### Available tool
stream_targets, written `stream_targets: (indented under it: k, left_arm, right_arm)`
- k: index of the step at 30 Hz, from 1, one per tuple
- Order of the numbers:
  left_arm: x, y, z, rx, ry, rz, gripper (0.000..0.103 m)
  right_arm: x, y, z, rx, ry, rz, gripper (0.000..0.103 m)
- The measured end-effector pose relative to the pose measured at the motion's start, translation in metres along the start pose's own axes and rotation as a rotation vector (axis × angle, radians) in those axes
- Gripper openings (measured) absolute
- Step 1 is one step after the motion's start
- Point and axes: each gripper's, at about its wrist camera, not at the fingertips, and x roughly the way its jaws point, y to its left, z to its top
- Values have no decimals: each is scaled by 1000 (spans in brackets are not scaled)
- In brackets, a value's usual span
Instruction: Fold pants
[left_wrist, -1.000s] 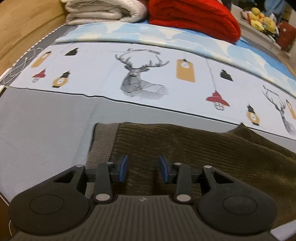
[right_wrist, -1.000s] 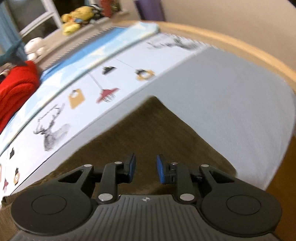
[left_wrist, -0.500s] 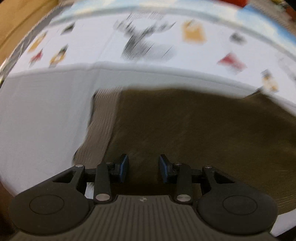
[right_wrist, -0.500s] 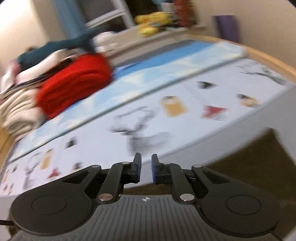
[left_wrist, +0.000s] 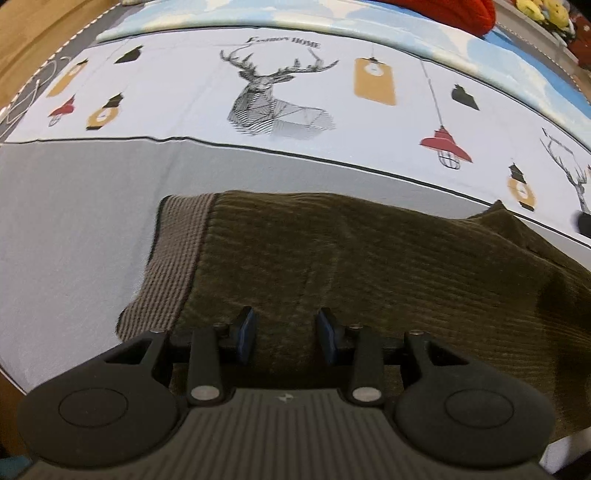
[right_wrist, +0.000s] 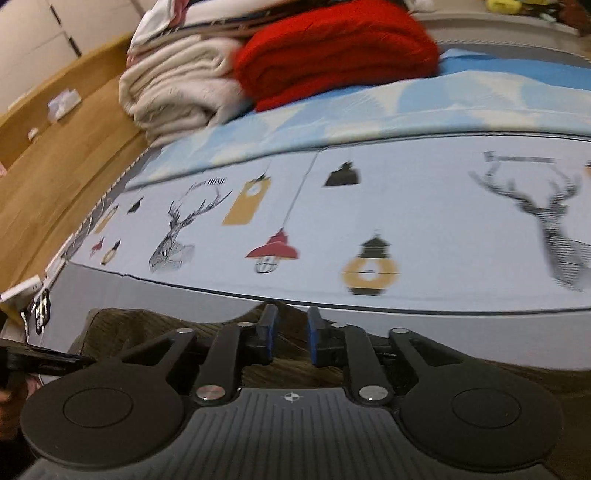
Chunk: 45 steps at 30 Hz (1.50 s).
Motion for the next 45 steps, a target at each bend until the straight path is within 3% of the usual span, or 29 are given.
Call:
stream_targets:
  k: [9, 11, 15, 19, 21, 23, 29, 32, 35, 38, 40, 45]
  left_arm:
    - [2, -3, 6, 13, -10, -1, 43]
    - [2, -1, 8, 13, -15, 6, 43]
    - [3, 0, 12, 16, -18, 14, 43]
    - [6, -2, 13, 28, -11, 14, 43]
    - [5, -5, 12, 30, -14, 8, 43]
    - [4, -7, 11, 35, -16, 5, 43]
    - [0, -13, 10, 43, -32, -9, 43]
    - [-5, -19, 10, 39, -47, -30, 43]
    - [-10, -32, 9, 52, -66, -61, 43]
    - [-20, -56, 3, 85, -106, -131, 44]
    - [-27, -76, -7, 142, -135, -194, 47]
    - [-32, -139, -49, 433, -163, -309, 47]
  right_arm:
    - [93, 4, 1, 24, 156, 94, 32]
    - [104, 8, 3, 4, 184, 136, 11]
    - [100, 28, 25, -94, 98, 142, 10]
    - [104, 33, 19, -178, 87, 56, 12]
    - [99, 29, 19, -181, 52, -60, 12]
    - [84, 17, 26, -127, -10, -143, 12]
    - [-14, -24, 47, -25, -218, -232, 12]
    - [-66, -46, 43, -11, -277, -263, 13]
    - [-124, -80, 28, 97, -332, -327, 13]
    - [-190, -120, 0, 240, -404, -389, 16]
    - [-231, -142, -31, 306, -452, -456, 26]
    - [-300, -203, -127, 486, -440, -622, 32]
